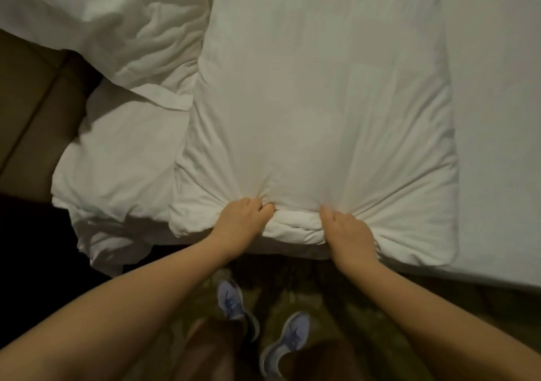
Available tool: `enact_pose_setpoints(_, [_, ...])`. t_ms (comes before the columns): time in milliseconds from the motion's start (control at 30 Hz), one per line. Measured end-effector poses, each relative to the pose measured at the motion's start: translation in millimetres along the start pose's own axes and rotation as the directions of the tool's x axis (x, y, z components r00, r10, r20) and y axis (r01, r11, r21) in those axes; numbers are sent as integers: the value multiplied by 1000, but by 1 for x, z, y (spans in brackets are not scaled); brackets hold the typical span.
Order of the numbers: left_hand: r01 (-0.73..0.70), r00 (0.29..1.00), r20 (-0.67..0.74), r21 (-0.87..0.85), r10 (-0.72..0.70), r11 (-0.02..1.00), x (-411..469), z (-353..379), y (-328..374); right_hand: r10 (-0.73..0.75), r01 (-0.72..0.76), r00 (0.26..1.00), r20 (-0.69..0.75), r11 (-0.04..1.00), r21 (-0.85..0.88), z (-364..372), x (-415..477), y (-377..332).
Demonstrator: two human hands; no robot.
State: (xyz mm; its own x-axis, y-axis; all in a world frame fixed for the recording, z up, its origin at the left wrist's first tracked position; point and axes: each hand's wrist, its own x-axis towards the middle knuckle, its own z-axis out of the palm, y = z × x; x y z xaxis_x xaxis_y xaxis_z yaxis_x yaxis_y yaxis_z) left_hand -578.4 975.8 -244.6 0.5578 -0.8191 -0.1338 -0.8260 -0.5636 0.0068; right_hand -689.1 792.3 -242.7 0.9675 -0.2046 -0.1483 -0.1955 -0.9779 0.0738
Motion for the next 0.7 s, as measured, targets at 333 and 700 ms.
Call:
enact_pose_setpoints(333, [71, 785, 620, -103, 8, 992, 28, -102, -17, -201, 189, 875, 440, 979, 71, -86, 29, 12])
enact_pose_setpoints(700, [90, 992, 87, -6, -90, 996, 196, -187, -82, 37, -65, 992, 117, 966, 252, -202, 221, 55])
